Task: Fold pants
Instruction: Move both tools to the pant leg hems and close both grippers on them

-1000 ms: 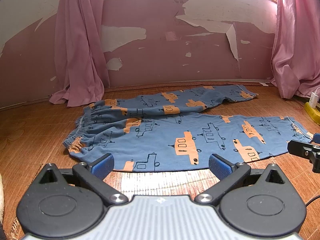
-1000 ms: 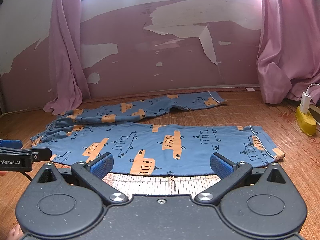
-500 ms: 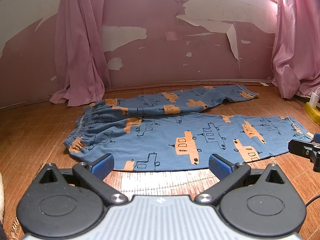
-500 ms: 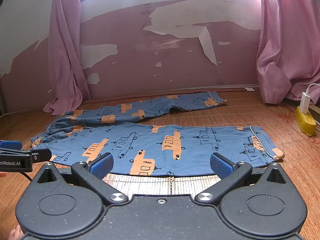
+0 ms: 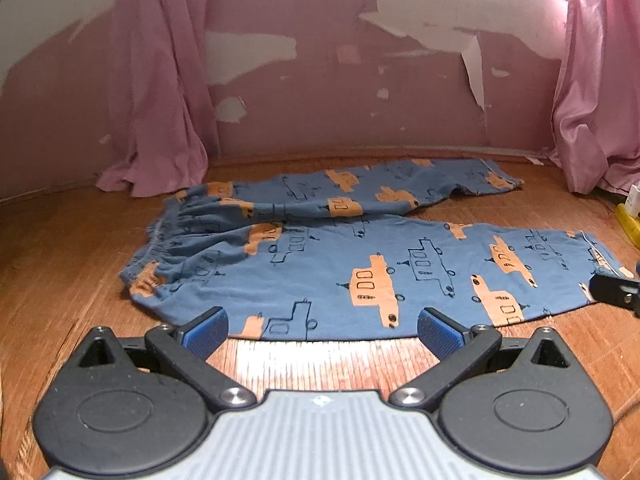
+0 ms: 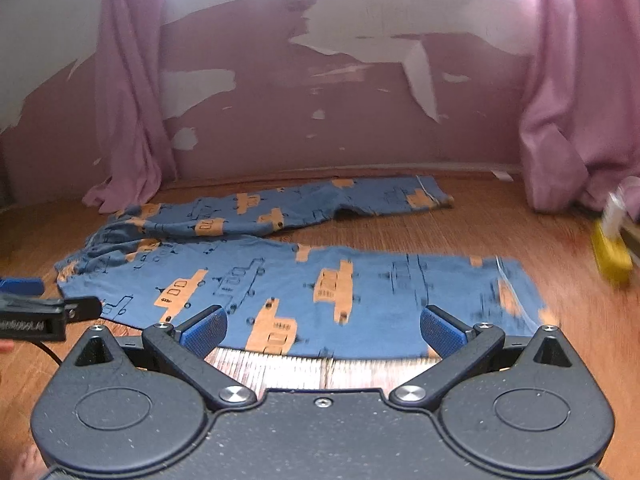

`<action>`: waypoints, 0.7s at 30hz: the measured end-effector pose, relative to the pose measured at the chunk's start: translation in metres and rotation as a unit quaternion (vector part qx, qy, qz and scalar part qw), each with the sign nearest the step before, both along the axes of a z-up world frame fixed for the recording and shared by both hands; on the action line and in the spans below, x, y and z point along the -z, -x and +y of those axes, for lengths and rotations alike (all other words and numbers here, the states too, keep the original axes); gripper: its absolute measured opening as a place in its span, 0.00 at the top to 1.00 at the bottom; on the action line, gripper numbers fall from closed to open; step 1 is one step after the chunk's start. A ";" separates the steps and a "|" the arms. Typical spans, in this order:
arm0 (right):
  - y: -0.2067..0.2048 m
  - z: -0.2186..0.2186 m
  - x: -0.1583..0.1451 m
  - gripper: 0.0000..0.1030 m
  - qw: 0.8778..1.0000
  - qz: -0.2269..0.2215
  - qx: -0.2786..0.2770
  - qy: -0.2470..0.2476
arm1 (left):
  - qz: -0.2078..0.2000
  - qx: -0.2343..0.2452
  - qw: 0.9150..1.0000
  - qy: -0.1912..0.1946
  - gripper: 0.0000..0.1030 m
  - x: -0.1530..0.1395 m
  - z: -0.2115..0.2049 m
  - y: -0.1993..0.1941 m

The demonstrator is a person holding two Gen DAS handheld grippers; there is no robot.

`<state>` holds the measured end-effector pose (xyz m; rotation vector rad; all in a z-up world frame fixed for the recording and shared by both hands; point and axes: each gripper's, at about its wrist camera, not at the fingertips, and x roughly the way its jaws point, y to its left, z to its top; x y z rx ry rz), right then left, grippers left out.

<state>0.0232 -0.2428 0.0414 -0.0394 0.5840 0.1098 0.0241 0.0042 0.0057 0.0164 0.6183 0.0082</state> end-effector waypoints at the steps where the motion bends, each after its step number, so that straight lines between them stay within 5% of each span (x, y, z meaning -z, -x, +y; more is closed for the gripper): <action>1: -0.007 -0.003 -0.007 0.00 1.000 0.000 -0.015 0.006 | 0.003 -0.001 1.000 -0.001 0.00 -0.005 0.002 -0.008; 8: -0.083 -0.024 -0.058 0.00 0.989 0.011 -0.132 0.062 | 0.024 -0.001 0.999 -0.023 0.00 -0.071 0.044 -0.090; 13: -0.165 -0.018 -0.063 0.00 0.975 0.021 -0.195 0.108 | 0.030 -0.017 0.998 -0.044 0.00 -0.106 0.086 -0.168; 21: -0.323 0.022 -0.018 0.01 0.938 0.073 -0.311 0.134 | 0.053 0.089 0.993 -0.062 0.00 -0.055 0.119 -0.272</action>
